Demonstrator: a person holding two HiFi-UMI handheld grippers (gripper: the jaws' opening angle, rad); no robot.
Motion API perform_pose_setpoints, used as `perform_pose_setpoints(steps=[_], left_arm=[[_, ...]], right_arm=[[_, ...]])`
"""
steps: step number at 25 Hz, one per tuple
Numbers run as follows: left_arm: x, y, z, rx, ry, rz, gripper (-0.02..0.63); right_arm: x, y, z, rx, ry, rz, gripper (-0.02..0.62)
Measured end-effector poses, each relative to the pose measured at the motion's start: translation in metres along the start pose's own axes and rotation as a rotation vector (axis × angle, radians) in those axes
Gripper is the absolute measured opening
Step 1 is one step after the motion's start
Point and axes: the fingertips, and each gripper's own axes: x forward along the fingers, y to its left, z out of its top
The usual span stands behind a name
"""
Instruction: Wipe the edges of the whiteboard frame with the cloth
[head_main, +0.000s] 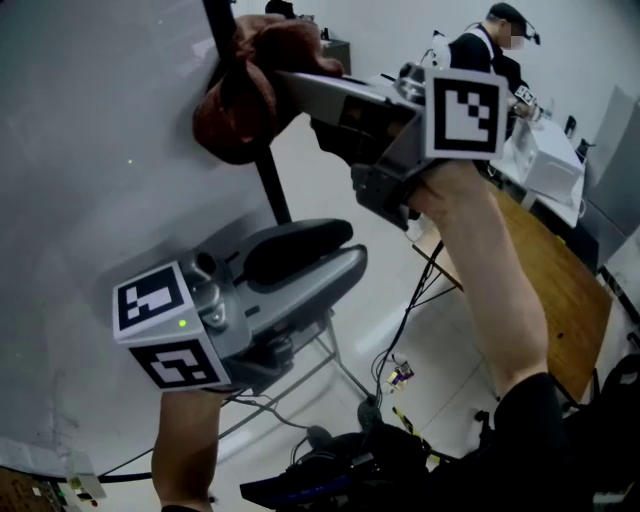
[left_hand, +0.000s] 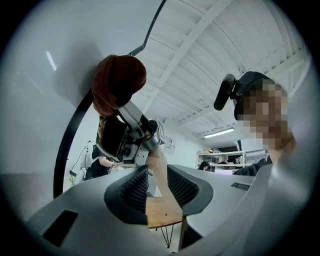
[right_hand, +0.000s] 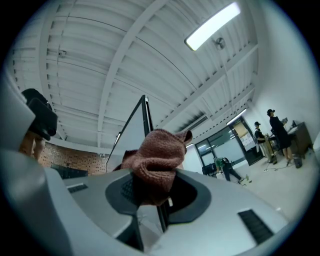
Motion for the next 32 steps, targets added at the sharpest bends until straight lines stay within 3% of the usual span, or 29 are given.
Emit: perform_pose_setpoints(steps=[8,32], left_arm=[[0.002,0.005,0.006,0.004,0.007,-0.005,0.114],[-0.006,-0.004,0.019,-0.021,0.030,-0.043,0.114]], right_arm=[[-0.001,-0.004,-0.001,-0.019,0.016,-0.027,0.112],[-0.006,-0.020,-0.011,0.116,0.000,-0.084,0.112]])
